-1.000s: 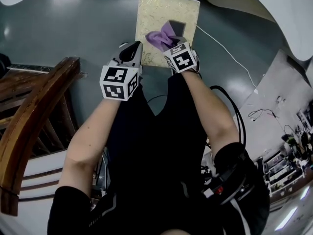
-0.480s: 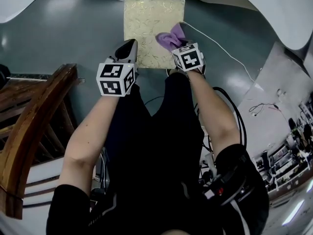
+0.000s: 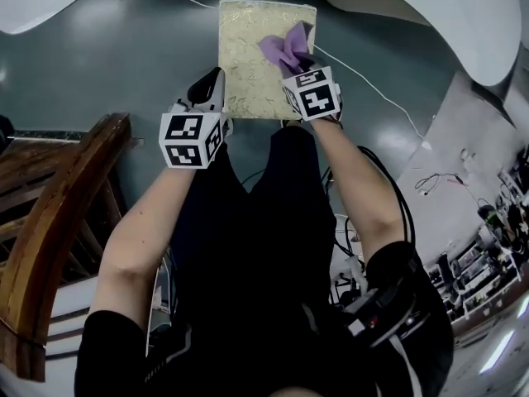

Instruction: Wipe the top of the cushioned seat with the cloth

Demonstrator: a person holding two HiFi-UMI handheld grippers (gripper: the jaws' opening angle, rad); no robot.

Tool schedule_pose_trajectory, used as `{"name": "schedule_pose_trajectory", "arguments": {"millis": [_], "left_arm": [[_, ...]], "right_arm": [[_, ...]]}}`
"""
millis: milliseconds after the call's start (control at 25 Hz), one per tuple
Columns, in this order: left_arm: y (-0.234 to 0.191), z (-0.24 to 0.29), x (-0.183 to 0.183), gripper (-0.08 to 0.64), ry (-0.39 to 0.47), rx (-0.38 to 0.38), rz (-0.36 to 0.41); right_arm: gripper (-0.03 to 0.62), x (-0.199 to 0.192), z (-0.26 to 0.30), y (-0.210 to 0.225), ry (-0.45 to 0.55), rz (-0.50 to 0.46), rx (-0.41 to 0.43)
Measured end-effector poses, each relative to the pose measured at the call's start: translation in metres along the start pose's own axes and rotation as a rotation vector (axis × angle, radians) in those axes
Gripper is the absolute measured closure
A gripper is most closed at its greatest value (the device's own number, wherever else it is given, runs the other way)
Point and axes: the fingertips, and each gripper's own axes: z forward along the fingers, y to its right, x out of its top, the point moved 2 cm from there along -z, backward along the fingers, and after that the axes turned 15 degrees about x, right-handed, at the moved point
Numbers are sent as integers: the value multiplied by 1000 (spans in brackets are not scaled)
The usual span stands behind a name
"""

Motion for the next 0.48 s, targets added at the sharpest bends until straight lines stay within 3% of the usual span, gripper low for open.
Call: {"name": "schedule_pose_trajectory", "arguments": {"millis": [120,240,480], "left_arm": [[-15,-7,2,557,7,-16,31],[-46,-15,3,557,1,19,-15],[-74,-22,-14,557,-36,61,-35]], "right_arm": [[502,38,30,-36,1,-96,68],[500,64,65,-70,-13,-147,119],[500,60,117,-79,-78,-146,151]]}}
